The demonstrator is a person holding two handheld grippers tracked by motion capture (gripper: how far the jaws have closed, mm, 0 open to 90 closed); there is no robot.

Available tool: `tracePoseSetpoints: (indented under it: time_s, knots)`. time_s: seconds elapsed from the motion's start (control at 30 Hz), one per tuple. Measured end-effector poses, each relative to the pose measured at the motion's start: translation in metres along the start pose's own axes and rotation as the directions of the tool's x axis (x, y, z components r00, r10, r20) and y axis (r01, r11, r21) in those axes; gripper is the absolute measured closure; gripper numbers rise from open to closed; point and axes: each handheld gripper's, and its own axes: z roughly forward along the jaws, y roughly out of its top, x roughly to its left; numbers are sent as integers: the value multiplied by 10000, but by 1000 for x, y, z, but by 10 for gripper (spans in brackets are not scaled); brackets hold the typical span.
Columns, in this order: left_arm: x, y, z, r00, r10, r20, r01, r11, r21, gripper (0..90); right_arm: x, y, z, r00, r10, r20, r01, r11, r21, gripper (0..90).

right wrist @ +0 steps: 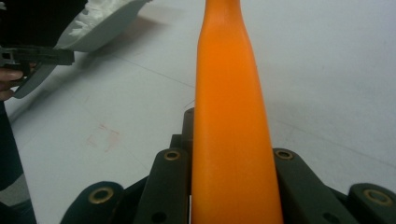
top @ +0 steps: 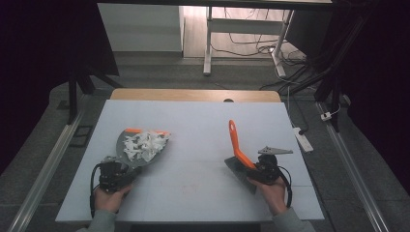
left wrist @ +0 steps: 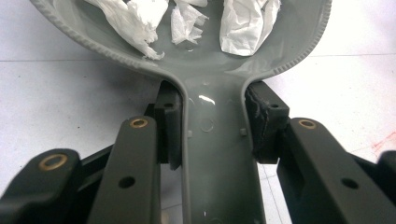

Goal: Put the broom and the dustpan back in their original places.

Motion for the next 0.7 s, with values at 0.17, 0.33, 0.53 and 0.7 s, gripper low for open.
tracePoseSetpoints:
  time_s: [0.17,0.33,0.53,0.7]
  knots:
    - [1,0,3,9999,-62,-127,63,9999,87,610,-9,-5,6,9988,387,288,-398,9985,368,771]
    - [1,0,6,9997,-119,-229,123,9998,183,610,-15,-7,10,9957,471,792,-525,9964,669,770]
    - [2,0,9,9995,-106,-295,116,9994,335,609,-18,-6,11,9935,128,1132,-221,9965,812,741]
    - [2,0,11,9995,-55,-305,69,9989,470,606,-22,-5,12,9910,-203,1324,53,9936,1127,661]
